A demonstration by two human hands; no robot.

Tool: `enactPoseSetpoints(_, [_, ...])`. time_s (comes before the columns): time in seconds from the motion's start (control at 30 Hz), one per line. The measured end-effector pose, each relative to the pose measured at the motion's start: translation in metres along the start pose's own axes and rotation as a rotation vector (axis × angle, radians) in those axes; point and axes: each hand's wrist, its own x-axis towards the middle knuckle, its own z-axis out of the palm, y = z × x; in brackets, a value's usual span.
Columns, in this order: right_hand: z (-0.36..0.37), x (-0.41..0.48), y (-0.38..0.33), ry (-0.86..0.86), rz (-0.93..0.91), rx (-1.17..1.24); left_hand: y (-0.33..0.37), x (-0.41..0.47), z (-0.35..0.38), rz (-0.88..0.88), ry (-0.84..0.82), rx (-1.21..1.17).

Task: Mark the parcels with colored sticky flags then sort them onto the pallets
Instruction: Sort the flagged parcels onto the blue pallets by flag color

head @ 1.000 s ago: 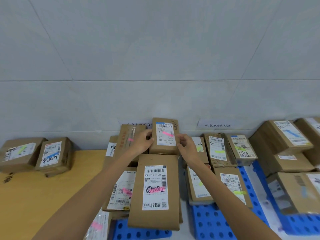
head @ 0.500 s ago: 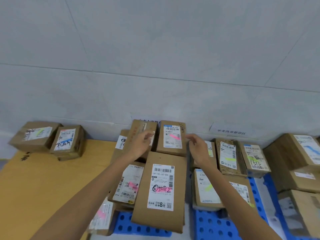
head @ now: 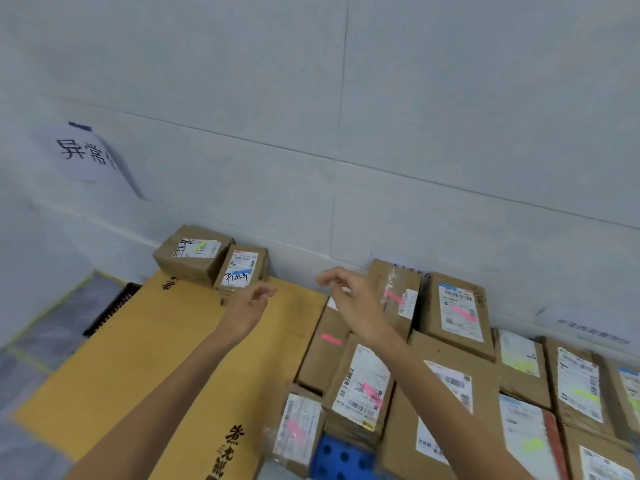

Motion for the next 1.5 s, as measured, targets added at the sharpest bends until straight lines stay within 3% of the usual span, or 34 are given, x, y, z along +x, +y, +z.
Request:
enactPoseSetpoints(0.13, [0.077, 0.045, 0.003, -0.072, 0.059, -0.035, -0.057, 0.035, -0.044, -0.120, 0.040, 0.009])
enactPoseSetpoints(0.33, [0.166, 0.117, 0.043, -0.105, 0.371, -0.081, -0.134, 0.097, -0.076, -0.252, -0.028, 0.046])
enactPoseSetpoints(0.57, [0.229, 0.153, 0.081, -0.241, 0.460, -0.027, -0.171, 0.118, -0.068, -0.283, -0.142, -0.105])
enactPoseSetpoints(0.7, [0.247, 0.148, 0.113, -0.071, 0.527, -0.100, -0.184, 0.109, -0.065, -0.439, 0.058, -0.186])
enactPoseSetpoints(0.83, [0.251, 0.124, 0.131, -0.075, 0.601, -0.120, -0.208, 0.093, -0.064, -0.483, -0.032, -0.062])
enactPoseSetpoints(0.97, [0.260, 0.102, 0.137, -0.092, 0.591, -0.025, -0.199, 0.077, -0.054, -0.514, -0.051, -0.199])
enactPoseSetpoints(1.07, [0.246, 0.092, 0.111, -0.026, 0.515, -0.037, -0.172, 0.070, -0.058, -0.446, 0.043, -0.281])
enactPoseSetpoints(1.17, [0.222, 0.084, 0.080, 0.061, 0.339, -0.059, -0.129, 0.067, -0.068, -0.254, 0.089, -0.291])
enactPoseSetpoints(1.33, [0.156, 0.067, 0.012, 0.234, -0.002, -0.214, -0.022, 0.057, -0.071, 0.154, 0.007, -0.166])
enactPoseSetpoints(1.5, [0.055, 0.007, -0.039, 0.385, -0.160, -0.332, 0.089, 0.010, -0.048, 0.319, -0.037, -0.200])
